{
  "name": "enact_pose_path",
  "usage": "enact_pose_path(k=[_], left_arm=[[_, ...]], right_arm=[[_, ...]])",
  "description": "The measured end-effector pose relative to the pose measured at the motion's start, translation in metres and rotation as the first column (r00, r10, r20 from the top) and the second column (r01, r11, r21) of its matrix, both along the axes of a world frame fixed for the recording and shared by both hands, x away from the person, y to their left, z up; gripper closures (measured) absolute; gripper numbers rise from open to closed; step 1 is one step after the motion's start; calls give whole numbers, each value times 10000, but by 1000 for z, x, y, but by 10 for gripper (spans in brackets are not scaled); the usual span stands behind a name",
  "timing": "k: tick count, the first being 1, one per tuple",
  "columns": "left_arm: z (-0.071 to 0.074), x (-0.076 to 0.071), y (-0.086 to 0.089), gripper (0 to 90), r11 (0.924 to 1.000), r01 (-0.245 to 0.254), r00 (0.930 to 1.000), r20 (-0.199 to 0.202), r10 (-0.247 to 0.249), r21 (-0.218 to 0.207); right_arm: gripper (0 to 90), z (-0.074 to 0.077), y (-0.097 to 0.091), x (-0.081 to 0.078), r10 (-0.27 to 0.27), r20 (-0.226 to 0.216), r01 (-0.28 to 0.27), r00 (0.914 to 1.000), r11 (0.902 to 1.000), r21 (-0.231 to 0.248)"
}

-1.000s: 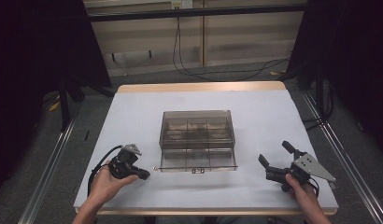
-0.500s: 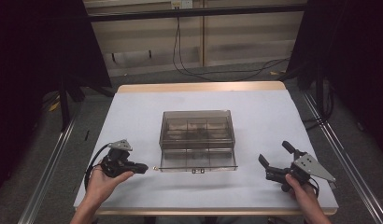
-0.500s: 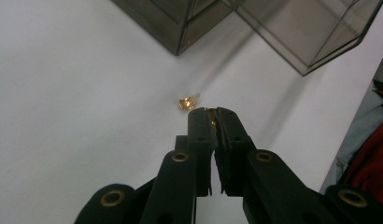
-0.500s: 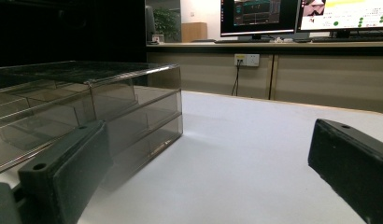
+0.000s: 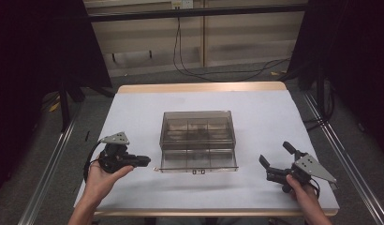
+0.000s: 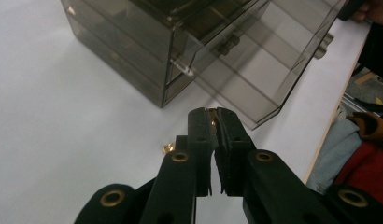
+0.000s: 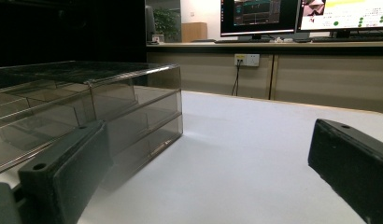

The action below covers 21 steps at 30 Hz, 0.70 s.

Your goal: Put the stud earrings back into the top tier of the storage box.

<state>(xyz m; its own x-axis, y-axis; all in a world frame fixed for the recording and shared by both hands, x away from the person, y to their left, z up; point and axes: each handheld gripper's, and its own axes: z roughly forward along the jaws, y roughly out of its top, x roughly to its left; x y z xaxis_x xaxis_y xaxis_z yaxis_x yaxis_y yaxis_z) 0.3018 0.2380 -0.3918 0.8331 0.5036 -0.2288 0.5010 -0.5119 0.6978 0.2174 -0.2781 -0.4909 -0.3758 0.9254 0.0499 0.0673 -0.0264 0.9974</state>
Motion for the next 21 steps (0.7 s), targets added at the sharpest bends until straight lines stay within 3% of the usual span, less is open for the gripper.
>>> enact_pose_path(k=[4, 9, 14, 21], left_arm=[[18, 1, -6, 855, 9997, 67, 9994, 340, -59, -231], [26, 4, -16, 855, 9990, 305, 9984, 483, -289, -335], [39, 8, -38, 855, 9963, 851, 9943, 654, -844, -78], [46, 15, -64, 855, 9890, 1449, 9875, 587, -1464, 289]], right_arm=[[0, 0, 0, 0, 6, -10, -6, 10000, 10000, -15], [0, 0, 0, 0, 8, -10, -8, 10000, 10000, -19], [0, 0, 0, 0, 10, 24, -10, 10000, 10000, 15], [0, 0, 0, 0, 2, 41, -2, 10000, 10000, -12]])
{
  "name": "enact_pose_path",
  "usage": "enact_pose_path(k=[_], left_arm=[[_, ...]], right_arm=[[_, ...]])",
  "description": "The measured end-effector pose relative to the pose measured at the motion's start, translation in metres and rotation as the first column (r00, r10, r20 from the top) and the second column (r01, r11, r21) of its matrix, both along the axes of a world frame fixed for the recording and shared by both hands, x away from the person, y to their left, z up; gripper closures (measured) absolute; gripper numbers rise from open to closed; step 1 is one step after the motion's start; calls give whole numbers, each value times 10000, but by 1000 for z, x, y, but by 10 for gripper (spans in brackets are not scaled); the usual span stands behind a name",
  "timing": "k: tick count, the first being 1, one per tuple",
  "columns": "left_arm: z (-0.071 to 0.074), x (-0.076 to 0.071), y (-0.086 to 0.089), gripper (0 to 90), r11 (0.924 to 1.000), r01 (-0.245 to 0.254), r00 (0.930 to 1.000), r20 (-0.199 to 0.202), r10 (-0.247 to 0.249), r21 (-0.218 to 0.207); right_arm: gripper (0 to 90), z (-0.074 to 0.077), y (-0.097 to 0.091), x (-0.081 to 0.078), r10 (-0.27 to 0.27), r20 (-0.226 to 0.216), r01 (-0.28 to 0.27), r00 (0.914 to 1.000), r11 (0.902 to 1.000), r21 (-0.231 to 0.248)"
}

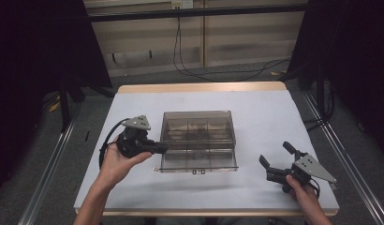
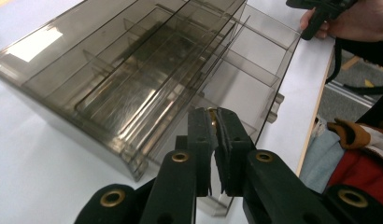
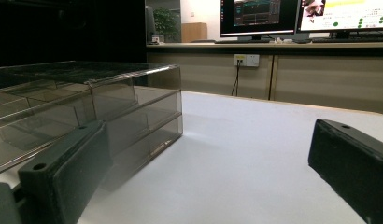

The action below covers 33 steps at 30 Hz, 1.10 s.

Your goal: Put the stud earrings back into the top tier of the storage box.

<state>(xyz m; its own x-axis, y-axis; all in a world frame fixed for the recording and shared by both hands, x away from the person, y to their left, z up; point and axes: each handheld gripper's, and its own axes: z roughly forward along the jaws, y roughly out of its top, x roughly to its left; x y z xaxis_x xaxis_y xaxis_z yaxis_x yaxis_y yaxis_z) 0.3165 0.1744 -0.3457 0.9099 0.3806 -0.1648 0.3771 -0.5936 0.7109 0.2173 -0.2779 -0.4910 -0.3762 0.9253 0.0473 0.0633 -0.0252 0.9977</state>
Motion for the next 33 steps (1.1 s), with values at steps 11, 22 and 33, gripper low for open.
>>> enact_pose_path(k=[11, 22, 33], left_arm=[[-1, 9, -38, 854, 9859, 1251, 9918, -389, -1215, 1110], [-5, 10, -78, 853, 9558, 2018, 9792, -623, -1929, 2136], [-15, 15, -114, 851, 8963, 2859, 9580, -1244, -2585, 3390]], right_arm=[[0, 0, 0, 0, 0, -4, 0, 10000, 10000, 16], [0, 0, 0, 0, 4, 19, -4, 10000, 10000, 1], [0, 0, 0, 0, 10, 19, -10, 10000, 10000, 22]])
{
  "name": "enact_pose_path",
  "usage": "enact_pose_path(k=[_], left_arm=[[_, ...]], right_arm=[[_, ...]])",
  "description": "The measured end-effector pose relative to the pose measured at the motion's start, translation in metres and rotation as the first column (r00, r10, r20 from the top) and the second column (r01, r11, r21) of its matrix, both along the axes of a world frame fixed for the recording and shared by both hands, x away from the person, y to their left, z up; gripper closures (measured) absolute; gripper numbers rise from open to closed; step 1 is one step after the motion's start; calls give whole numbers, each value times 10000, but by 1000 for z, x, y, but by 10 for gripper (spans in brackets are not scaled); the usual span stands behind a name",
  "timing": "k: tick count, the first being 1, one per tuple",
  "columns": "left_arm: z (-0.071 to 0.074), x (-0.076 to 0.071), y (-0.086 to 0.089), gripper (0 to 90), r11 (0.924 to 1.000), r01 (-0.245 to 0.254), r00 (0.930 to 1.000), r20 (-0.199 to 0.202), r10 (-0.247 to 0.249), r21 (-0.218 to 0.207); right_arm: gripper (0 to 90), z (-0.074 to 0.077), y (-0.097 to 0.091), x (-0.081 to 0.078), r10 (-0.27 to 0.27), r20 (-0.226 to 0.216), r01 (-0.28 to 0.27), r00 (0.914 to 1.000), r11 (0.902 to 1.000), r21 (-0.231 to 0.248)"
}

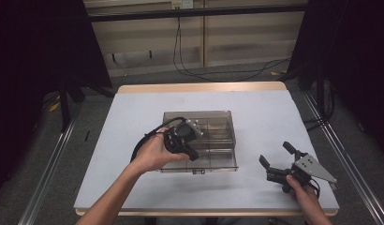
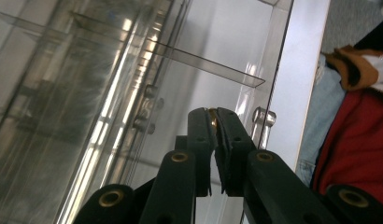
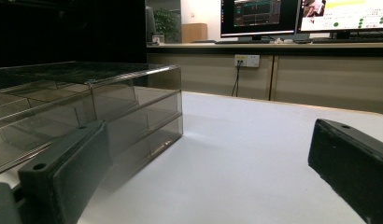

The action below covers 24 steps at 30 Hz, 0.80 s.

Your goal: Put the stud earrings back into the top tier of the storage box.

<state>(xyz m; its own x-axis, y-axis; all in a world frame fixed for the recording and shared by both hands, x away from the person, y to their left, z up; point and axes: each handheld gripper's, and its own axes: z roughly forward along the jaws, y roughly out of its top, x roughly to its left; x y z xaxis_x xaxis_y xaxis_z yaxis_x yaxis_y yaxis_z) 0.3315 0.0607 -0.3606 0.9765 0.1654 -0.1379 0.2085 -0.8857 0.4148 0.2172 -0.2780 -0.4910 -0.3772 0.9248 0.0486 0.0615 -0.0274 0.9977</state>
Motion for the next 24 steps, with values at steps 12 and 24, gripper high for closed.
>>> enact_pose_path(k=[12, 24], left_arm=[[-10, 4, -21, 850, 9919, 377, 9993, -64, -372, 1213], [-13, 9, -24, 844, 9903, 307, 9994, -202, -282, 1354]], right_arm=[[0, 0, 0, 0, 20, 29, -20, 10000, 10000, -4], [0, 0, 0, 0, 10, 28, -10, 10000, 10000, 33]])
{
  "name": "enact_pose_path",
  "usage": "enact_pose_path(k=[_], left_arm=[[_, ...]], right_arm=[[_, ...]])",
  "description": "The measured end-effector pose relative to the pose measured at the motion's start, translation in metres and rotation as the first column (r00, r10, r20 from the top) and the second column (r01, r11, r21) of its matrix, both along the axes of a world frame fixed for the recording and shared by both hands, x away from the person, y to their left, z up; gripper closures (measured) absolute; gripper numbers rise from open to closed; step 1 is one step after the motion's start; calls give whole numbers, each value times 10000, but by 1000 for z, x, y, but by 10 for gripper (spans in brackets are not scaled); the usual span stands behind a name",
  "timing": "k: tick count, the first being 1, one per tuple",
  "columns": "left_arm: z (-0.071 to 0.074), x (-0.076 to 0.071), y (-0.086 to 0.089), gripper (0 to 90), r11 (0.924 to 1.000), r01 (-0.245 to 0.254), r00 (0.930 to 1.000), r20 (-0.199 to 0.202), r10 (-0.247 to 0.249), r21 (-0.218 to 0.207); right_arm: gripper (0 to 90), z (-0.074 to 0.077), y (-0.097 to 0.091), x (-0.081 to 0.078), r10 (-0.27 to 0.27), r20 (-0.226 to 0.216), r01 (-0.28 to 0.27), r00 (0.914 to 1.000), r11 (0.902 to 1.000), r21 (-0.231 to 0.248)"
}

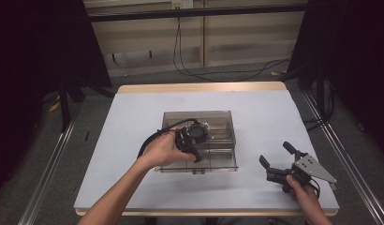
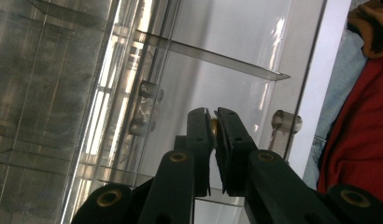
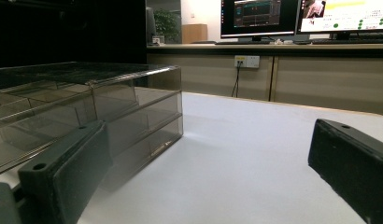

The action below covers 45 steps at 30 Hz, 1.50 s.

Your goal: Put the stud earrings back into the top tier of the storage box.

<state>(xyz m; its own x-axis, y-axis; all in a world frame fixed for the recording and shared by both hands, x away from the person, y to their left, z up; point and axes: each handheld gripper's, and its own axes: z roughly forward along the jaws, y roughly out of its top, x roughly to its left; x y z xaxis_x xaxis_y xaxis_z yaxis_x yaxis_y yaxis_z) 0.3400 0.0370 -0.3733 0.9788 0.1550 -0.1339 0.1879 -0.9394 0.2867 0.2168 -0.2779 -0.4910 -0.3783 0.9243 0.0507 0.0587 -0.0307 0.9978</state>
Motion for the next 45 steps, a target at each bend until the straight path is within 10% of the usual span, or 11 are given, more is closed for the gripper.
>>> enact_pose_path(k=[12, 19, 26, 29, 31, 32, 33, 35, 38, 40, 45], left_arm=[[13, -3, 25, 806, 9895, -481, 9987, 80, 497, -1365], [17, -5, 59, 755, 9442, -1234, 9899, 287, 1387, -3054], [24, -7, 94, 695, 9167, -1716, 9796, 364, 1977, -3609], [24, -10, 118, 673, 8870, -2257, 9669, 186, 2545, -4029], [24, -11, 124, 664, 8881, -2270, 9642, 359, 2626, -3996], [24, -12, 130, 664, 8800, -2460, 9589, 305, 2821, -4063], [23, -15, 140, 655, 8451, -2975, 9412, 120, 3377, -4441], [23, -15, 146, 653, 8336, -3137, 9347, 65, 3553, -4545], [23, -15, 165, 629, 8295, -3193, 9299, 171, 3674, -4583], [20, -17, 181, 617, 8277, -3487, 9110, 484, 4095, -4396], [7, -14, 193, 616, 8406, -3693, 9080, 388, 4172, -3964]], right_arm=[[0, 0, 0, 0, -4, 3, 4, 10000, 10000, -13], [0, 0, 0, 0, -19, -2, 19, 10000, 10000, -41], [0, 0, 0, 0, -22, 0, 22, 10000, 10000, -46], [0, 0, 0, 0, -26, 1, 26, 10000, 10000, -50], [0, 0, 1, 0, -50, -5, 50, 10000, 10000, -19], [0, 0, 1, 0, -50, -5, 50, 10000, 10000, -19], [0, 0, 0, 0, -33, -4, 33, 10000, 10000, -41], [0, 0, 0, 0, -29, -3, 29, 10000, 10000, -40], [0, 0, 0, 0, -33, -15, 33, 10000, 10000, -33], [0, 0, 0, 0, -28, -3, 28, 10000, 10000, -34], [0, 0, 0, 0, -33, -13, 33, 10000, 10000, -11]])
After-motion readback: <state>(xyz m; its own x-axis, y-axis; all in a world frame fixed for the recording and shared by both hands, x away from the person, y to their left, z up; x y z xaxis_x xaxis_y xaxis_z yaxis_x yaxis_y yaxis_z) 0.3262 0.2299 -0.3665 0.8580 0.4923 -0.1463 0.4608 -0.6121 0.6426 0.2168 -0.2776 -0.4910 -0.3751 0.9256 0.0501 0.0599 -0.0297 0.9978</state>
